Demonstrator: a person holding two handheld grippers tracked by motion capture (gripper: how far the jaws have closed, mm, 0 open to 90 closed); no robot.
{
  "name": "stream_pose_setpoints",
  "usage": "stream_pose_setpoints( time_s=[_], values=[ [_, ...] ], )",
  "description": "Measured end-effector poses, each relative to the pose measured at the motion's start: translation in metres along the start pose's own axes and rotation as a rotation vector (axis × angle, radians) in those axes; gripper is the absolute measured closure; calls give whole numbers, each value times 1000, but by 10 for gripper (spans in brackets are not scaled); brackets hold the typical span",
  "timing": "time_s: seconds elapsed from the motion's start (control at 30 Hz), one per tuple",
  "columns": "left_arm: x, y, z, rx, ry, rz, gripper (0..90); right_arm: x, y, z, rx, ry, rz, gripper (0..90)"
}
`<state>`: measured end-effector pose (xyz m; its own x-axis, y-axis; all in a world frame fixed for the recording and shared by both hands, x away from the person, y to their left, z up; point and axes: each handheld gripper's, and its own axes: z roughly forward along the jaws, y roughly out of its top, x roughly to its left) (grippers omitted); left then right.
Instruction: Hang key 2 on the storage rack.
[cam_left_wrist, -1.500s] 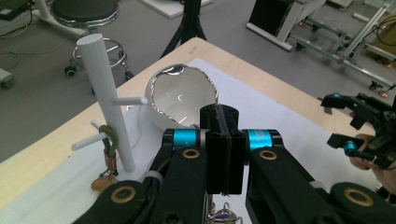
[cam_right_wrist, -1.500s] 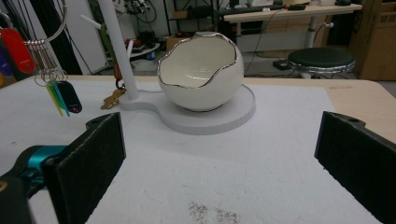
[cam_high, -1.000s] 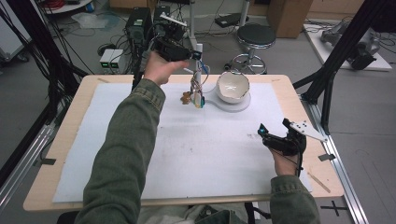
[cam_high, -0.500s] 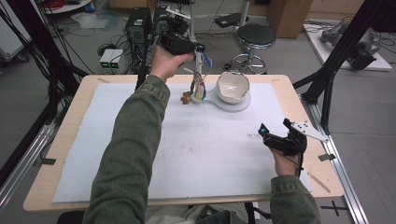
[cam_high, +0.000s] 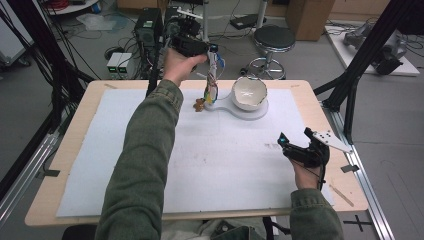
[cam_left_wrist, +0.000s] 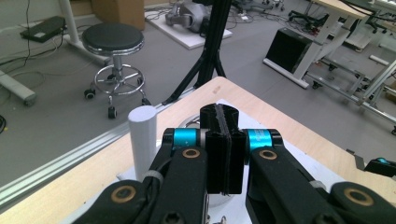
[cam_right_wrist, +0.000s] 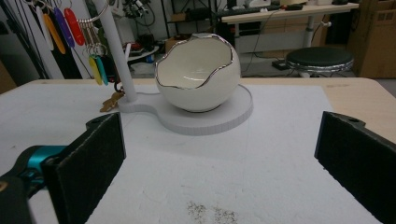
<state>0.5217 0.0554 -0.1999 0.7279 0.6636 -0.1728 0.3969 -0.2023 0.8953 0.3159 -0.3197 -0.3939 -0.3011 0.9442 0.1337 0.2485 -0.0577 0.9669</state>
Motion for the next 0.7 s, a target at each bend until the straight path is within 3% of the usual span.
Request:
stream_pose_setpoints(
  time_s=[0.03,0.47,0.7],
  values=[
    [1,-1,1,0,15,9,897,-1,0,0,0,0,2,8],
    [17,-18,13,8,40,-46,897,-3,0,0,3,-3,-9,8],
    [20,-23,19,37,60,-50,897,-3,0,1,8,-3,-9,8]
  ],
)
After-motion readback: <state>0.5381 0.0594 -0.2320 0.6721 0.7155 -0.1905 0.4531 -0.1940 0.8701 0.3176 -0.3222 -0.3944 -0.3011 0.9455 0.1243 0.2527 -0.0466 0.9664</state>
